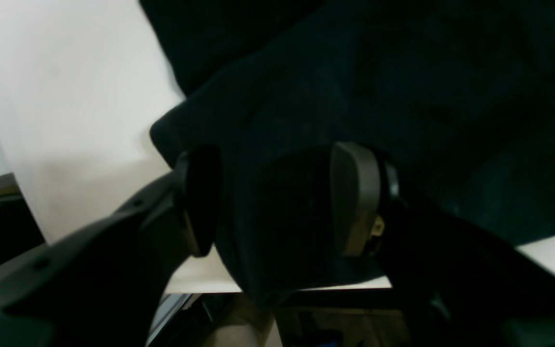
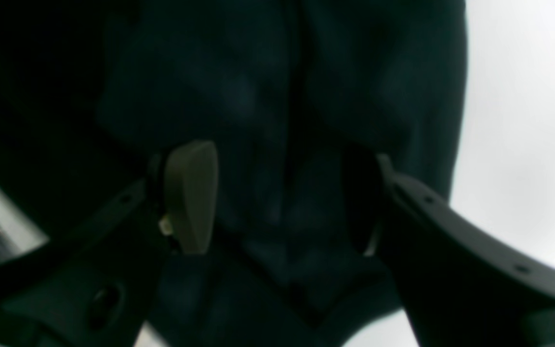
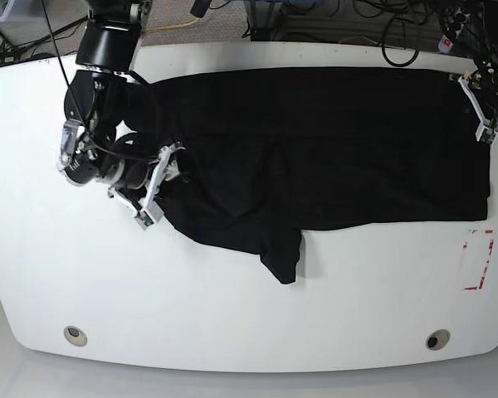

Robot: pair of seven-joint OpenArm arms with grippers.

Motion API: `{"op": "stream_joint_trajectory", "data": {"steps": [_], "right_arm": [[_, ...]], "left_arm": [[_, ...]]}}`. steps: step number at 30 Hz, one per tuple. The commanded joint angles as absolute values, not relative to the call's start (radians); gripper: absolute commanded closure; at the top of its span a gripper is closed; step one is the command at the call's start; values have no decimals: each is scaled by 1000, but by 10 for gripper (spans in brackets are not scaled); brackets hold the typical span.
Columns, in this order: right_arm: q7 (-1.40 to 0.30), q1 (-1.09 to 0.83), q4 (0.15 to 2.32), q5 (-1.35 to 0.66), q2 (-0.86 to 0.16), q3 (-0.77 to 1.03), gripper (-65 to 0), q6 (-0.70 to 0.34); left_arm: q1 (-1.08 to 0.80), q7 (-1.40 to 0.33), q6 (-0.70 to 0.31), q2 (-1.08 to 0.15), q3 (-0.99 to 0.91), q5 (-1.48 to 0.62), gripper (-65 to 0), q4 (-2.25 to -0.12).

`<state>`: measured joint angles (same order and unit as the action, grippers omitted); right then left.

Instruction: Fold the T-shirt properly

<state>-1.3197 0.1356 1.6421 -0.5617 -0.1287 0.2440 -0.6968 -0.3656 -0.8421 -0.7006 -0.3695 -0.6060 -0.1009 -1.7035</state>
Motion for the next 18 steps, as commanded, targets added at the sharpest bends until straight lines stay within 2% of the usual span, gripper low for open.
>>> {"op": "stream_joint_trajectory", "data": {"steps": [1,11,18], "right_arm": [[-1282,176,1641,-518,-111,211,-393,-698],[-1182,208,1432,-489,-85,160,-393,-698],[-1095,200,1399,-479,-85,71,-392,-698]], "left_arm": [[-363,-829,-698,-390,-628,-101,-326,-1718],[-366,-831,-698,-386,-642,-101,-326,-1718],[-366,-831,-698,-386,-642,-101,-326,-1718]]}}
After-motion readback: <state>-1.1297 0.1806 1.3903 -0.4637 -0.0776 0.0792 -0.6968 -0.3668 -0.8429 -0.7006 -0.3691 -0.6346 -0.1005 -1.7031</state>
